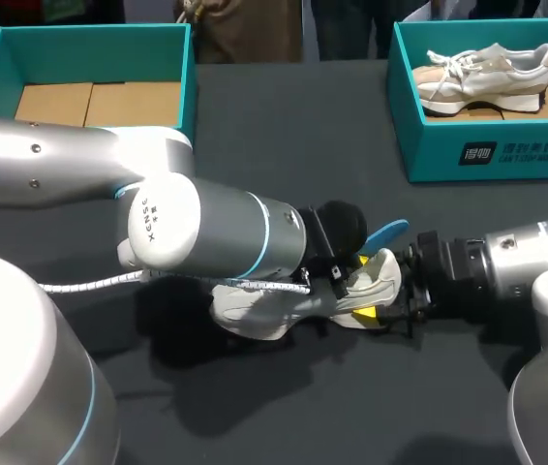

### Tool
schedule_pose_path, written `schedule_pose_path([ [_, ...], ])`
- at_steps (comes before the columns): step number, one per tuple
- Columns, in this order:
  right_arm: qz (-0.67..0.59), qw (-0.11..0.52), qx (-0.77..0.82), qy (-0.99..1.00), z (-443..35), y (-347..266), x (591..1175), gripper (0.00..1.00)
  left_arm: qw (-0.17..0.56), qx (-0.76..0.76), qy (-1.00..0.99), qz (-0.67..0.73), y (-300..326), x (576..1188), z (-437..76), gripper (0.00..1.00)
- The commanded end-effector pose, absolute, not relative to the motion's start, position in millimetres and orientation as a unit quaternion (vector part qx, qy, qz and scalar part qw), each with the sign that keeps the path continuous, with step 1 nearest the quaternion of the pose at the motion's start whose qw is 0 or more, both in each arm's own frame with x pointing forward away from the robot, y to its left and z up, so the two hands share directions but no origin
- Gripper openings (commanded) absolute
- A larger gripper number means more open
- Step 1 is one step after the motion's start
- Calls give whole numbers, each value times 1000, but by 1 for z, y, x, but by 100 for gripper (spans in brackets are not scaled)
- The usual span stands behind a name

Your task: Take the shoe out of the shoebox, open the shoe tongue, remove and reinsert the insole, then place the shoe into the shoebox

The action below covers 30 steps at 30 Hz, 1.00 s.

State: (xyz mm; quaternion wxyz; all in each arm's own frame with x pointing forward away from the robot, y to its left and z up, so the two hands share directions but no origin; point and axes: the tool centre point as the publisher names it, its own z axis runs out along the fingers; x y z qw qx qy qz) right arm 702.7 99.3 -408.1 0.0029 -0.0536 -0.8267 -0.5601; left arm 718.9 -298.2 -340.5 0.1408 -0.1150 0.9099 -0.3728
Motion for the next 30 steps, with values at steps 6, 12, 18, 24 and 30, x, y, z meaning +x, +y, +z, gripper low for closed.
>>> schedule_pose_path([
  [6,-558,3,-54,-828,-407,101,702,0,94,-113,914,-379,-300,720,-314,0],
  [12,-558,3,-54,-828,-407,101,702,0,52,-103,920,-374,-304,717,-291,0],
  [18,-558,3,-54,-828,-407,101,702,0,6,-92,927,-364,-305,711,-266,0],
  [24,-558,3,-54,-828,-407,101,702,0,-40,-75,932,-352,-308,702,-240,0],
  [30,-558,3,-54,-828,-407,101,702,0,-71,-50,939,-334,-309,691,-219,0],
])
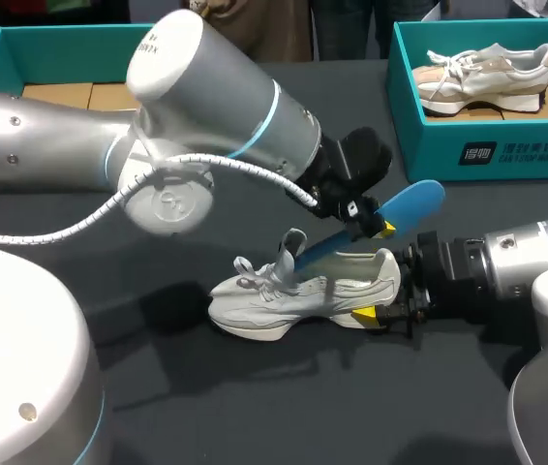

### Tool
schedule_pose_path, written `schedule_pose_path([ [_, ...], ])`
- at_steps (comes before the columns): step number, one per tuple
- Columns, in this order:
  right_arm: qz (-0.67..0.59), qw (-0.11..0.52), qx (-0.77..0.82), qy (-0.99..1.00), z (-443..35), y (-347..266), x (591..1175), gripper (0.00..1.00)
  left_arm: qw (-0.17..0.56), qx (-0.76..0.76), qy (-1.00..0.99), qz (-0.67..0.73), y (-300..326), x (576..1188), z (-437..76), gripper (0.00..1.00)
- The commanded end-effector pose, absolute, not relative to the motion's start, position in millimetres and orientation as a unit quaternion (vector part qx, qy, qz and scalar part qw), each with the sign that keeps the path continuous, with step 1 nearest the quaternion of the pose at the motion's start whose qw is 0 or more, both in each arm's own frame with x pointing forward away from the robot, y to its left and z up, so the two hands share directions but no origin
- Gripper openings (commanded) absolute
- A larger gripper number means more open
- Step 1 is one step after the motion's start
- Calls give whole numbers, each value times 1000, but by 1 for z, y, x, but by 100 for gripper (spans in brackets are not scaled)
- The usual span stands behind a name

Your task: Take the shoe out of the shoebox, open the shoe tongue, remove and reinsert the insole, then place the shoe into the shoebox

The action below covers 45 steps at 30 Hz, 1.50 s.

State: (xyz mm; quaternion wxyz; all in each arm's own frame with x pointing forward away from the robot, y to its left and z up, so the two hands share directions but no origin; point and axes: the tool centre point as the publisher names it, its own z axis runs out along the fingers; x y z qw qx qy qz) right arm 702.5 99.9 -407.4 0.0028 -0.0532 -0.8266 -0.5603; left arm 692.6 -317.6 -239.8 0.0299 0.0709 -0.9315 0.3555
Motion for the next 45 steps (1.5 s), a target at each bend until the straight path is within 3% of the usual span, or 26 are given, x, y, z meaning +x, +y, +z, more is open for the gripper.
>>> schedule_pose_path([
  [1,-558,3,-54,-828,-407,101,702,0,74,47,-939,333,-309,690,-216,0],
  [18,-558,3,-54,-828,-407,101,702,0,170,-6,-908,383,-296,680,-138,0],
  [39,-558,3,-54,-828,-407,101,702,0,170,-6,-908,383,-296,680,-138,0],
  [45,-558,3,-54,-828,-407,101,702,0,192,33,-867,458,-277,677,-99,0],
])
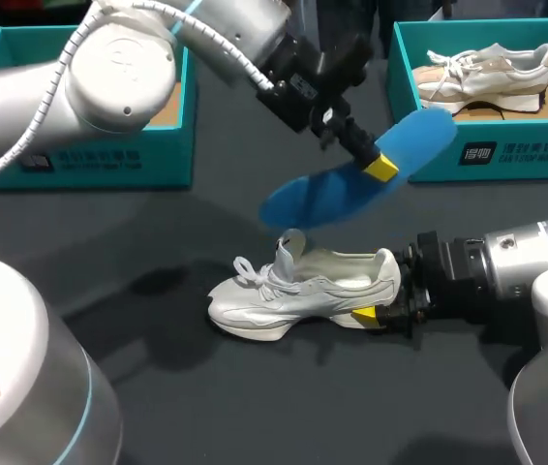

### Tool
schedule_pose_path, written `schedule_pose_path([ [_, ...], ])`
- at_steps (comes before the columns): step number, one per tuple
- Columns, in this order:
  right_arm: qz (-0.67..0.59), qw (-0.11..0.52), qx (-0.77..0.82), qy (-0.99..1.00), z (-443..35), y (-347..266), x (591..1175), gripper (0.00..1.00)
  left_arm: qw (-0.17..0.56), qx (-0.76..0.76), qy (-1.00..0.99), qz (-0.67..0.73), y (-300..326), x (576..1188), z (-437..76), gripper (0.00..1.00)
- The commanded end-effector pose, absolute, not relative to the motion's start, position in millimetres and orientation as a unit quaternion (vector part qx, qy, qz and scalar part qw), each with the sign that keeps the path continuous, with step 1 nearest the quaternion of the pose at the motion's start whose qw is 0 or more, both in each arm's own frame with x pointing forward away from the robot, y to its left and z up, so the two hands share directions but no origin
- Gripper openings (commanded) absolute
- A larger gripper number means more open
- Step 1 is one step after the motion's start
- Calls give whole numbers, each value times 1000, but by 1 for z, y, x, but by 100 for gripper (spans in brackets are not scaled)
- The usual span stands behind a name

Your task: Take the shoe out of the shoebox, open the shoe tongue, remove and reinsert the insole, then place the shoe into the shoebox

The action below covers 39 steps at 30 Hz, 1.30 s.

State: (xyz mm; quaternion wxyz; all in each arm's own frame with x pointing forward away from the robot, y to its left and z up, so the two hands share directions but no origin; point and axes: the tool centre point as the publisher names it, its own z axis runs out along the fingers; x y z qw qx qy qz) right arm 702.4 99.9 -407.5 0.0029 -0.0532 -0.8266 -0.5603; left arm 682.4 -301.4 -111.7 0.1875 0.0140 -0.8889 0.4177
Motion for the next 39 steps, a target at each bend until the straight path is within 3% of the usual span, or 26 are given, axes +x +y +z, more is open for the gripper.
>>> schedule_pose_path([
  [1,-558,3,-54,-828,-407,101,702,0,192,38,-860,471,-273,676,-93,0],
  [12,-558,3,-54,-828,-407,101,702,0,137,116,-743,645,-232,645,-42,0],
  [39,-558,3,-54,-828,-407,101,702,0,165,145,-718,660,-208,644,-20,0],
])
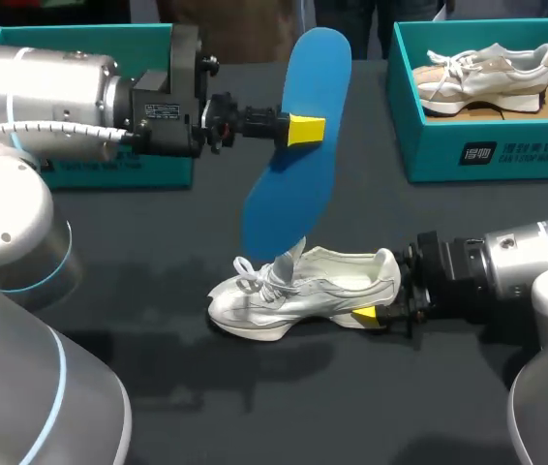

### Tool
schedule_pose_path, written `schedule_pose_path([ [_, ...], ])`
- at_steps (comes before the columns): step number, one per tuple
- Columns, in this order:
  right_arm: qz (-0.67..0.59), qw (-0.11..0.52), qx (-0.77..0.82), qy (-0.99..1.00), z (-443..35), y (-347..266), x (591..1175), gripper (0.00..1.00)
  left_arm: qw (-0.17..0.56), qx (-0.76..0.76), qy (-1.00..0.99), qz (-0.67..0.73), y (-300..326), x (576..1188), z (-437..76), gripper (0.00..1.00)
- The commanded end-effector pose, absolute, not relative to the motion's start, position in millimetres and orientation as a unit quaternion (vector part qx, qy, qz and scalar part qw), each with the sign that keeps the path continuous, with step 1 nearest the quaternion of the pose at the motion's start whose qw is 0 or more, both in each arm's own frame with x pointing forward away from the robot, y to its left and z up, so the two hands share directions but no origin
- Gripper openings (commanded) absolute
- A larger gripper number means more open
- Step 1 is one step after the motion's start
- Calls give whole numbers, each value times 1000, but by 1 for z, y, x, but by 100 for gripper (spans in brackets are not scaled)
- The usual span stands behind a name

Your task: Take the shoe out of the shoebox, open the shoe tongue, remove and reinsert the insole, then place the shoe into the shoebox

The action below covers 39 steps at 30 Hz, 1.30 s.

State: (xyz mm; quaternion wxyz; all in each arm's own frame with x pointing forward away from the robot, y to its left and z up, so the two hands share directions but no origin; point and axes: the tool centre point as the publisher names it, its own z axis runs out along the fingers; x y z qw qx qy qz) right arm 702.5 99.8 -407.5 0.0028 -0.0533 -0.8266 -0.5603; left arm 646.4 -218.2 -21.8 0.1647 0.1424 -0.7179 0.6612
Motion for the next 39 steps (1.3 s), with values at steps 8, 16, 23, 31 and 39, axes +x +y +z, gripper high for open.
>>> schedule_pose_path([
  [8,-558,3,-54,-828,-407,101,702,0,173,155,-711,664,-198,632,-21,0],
  [16,-558,3,-54,-828,-407,101,702,0,169,167,-703,670,-201,619,-25,0],
  [23,-558,3,-54,-828,-407,101,702,0,169,168,-703,670,-201,619,-25,0],
  [31,-549,-1,-44,-835,-403,98,702,100,169,168,-703,670,-201,619,-25,0],
  [39,-530,1,-44,-847,-400,88,698,100,169,168,-703,670,-201,619,-25,0],
])
